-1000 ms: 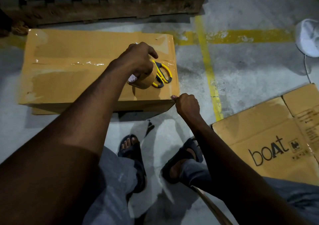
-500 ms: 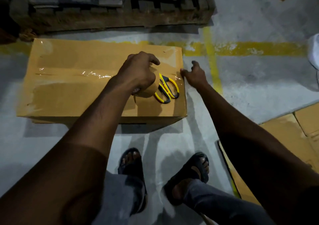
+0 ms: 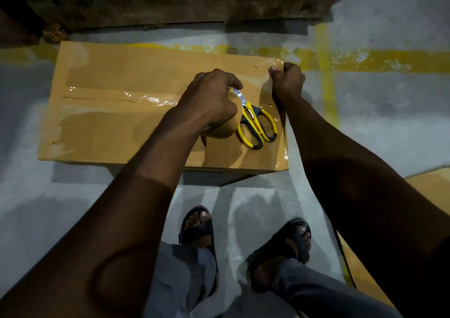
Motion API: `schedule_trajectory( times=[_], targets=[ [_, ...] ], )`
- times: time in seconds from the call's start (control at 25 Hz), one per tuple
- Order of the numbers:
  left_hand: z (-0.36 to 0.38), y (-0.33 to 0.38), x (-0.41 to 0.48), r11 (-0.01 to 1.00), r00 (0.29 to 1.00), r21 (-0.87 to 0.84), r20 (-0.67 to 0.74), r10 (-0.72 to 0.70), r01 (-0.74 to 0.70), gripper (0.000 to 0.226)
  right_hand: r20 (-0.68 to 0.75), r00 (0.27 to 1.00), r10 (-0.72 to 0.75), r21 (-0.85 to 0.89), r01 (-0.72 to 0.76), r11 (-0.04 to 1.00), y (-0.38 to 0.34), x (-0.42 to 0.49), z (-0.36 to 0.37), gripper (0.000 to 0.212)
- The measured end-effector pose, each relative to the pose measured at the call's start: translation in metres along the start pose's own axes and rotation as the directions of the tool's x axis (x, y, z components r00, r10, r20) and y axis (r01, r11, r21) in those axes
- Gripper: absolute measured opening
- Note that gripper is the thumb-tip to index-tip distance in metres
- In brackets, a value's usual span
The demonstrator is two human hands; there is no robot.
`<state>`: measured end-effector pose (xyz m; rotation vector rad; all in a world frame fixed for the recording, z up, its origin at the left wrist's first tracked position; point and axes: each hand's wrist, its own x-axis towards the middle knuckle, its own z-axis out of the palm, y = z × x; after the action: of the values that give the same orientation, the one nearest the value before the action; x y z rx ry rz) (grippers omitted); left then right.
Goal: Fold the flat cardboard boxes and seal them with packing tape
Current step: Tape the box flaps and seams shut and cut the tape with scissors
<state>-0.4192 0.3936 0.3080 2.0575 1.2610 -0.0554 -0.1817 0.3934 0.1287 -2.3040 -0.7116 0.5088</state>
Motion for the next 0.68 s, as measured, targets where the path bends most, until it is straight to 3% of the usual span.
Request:
schedule_trajectory(
  times=[0.12,0.2,0.32,0.44,0.48,0.68],
  targets=[
    [-0.002,0.002,-0.001,0.995,0.998,-0.083,0.037,0.049,-0.046,0.070,-0.021,0.996,0.088,-0.179,-0.090,0.980,-0.018,-0.003,-0.015,0.048],
    [-0.007,0.004,-0.007,0.979,0.996,-0.197,0.047,0.070,-0.059,0.075,-0.022,0.998,0.066,-0.295,-0.069,0.953,-0.037,-0.023,-0.030,0.051],
    [-0.015,0.003,-0.021,0.946,0.992,-0.308,0.037,0.117,-0.100,0.077,0.105,0.975,-0.197,-0.270,0.218,0.938,-0.051,-0.090,-0.040,0.045],
    [-0.021,-0.002,-0.039,0.934,0.984,-0.327,0.058,0.171,-0.143,0.077,0.363,0.908,-0.208,-0.546,0.388,0.743,-0.038,-0.163,-0.038,0.061],
    [-0.023,-0.004,-0.046,0.928,0.981,-0.342,0.066,0.184,-0.151,0.077,0.384,0.904,-0.187,-0.611,0.400,0.683,-0.035,-0.178,-0.038,0.068],
    [-0.019,-0.009,-0.091,0.882,0.976,-0.448,0.080,0.201,-0.145,0.078,0.343,0.933,-0.109,-0.555,0.295,0.778,-0.030,-0.195,-0.065,0.046]
  ],
)
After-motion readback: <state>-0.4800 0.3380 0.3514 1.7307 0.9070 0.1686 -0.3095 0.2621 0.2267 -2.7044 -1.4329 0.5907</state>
